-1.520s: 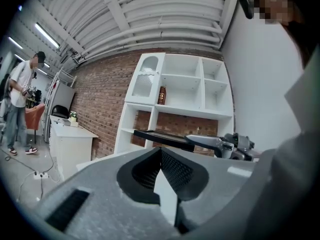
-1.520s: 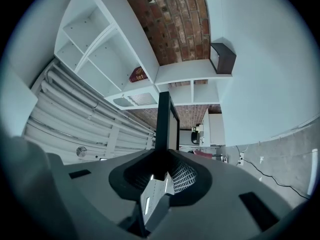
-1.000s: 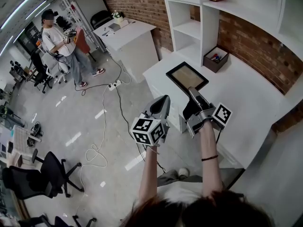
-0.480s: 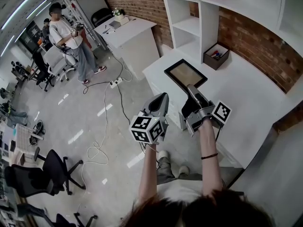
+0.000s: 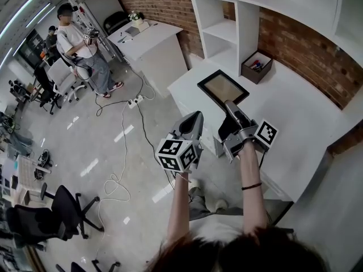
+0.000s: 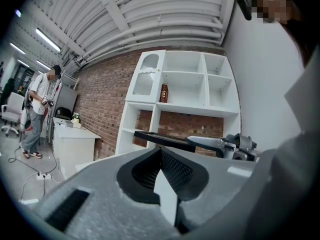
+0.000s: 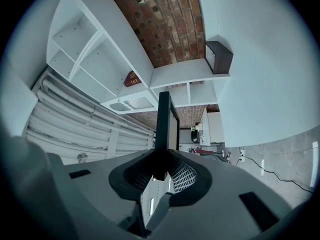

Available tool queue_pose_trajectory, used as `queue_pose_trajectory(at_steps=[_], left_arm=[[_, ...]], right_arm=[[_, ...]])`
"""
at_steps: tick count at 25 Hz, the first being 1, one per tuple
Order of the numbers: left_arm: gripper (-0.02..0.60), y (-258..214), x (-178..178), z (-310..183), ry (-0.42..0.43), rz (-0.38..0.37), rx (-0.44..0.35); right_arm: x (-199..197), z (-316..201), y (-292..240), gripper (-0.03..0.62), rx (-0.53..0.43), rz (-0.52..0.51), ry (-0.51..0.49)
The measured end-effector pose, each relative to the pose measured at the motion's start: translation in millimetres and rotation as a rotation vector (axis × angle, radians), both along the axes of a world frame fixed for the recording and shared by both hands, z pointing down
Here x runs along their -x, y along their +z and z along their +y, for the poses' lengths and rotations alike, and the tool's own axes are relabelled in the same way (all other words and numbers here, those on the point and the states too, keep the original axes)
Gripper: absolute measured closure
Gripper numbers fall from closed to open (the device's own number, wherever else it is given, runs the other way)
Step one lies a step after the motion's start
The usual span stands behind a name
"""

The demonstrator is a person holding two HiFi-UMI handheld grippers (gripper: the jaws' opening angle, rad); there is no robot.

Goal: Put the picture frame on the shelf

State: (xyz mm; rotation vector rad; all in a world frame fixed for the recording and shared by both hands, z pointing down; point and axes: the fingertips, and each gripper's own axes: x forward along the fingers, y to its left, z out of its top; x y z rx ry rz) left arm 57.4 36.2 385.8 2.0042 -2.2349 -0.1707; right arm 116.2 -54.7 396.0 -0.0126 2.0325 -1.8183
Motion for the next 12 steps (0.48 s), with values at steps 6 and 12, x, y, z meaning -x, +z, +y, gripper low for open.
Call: queue_pose_trajectory(at_steps=[6, 12], left_arm=[[0.571, 3, 20, -11, 0.02, 0.005, 0.002], [0.571, 5, 42, -18, 0.048, 0.009, 0.009]], right_arm=[[16, -8, 2, 0.519, 0.007, 0.0, 0.019], [36, -13, 5, 0.517, 0.015, 0.002, 0.044]])
